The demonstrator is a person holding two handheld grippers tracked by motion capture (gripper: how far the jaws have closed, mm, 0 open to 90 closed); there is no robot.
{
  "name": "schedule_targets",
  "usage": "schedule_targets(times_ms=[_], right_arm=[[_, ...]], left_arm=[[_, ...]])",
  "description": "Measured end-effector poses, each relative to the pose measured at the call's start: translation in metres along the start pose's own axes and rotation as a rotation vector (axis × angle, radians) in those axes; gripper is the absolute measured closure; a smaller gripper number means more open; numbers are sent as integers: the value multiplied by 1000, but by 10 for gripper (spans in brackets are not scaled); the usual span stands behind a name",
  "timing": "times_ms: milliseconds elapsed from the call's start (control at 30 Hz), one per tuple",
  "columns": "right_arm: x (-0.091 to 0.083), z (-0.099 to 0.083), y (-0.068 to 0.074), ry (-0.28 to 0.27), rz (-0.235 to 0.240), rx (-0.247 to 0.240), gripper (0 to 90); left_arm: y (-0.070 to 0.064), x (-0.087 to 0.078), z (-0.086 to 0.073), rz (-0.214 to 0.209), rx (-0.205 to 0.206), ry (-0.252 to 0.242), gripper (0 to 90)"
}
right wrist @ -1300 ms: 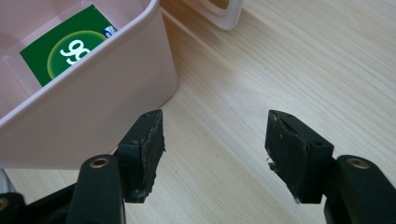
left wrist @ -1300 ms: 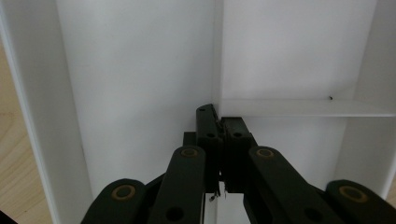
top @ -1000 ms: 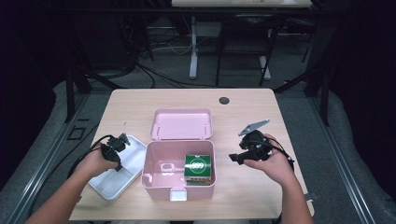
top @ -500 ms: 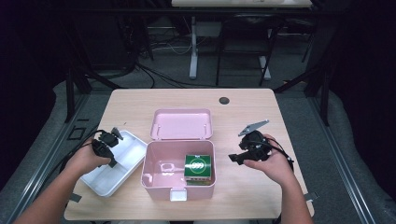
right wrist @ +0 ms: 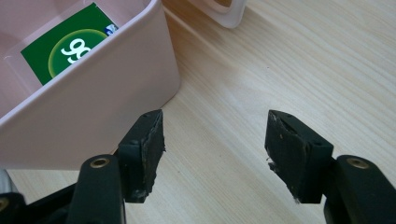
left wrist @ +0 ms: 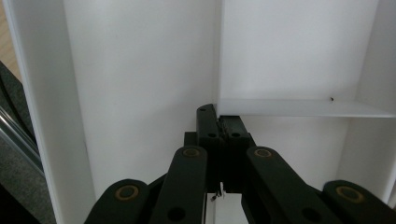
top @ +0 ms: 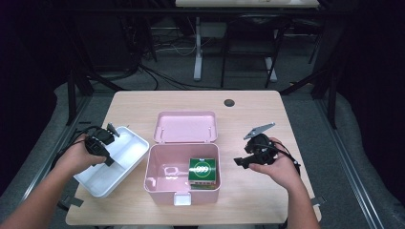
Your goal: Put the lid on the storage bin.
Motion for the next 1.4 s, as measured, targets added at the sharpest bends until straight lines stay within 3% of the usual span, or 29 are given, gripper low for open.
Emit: schedule_targets(times_ms=[533,800,1167,1400], right_arm=[[1,0,-1,-2,-3,0,377],[1,0,-1,1,-6,6,378],[3,-1,-2,0,1,4,378],[3,-1,-2,-2,2,5,378]], left_arm=[[-4,-43,-8,33,41,-14,891],[-14,-59,-5,67,134,-31,891],[-40,-70,12,108,267,-30,891],[-58,-78,22,93,337,-40,891]])
Point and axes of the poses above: each handheld gripper's, and its own axes: x roughly forward along the jaws, z roughly out of its top, y roughly to its left, the point moved 4 cm from there along x, roughly forward along the jaws, and after that the axes turned 12 degrees about y, right-handed, at the moved point
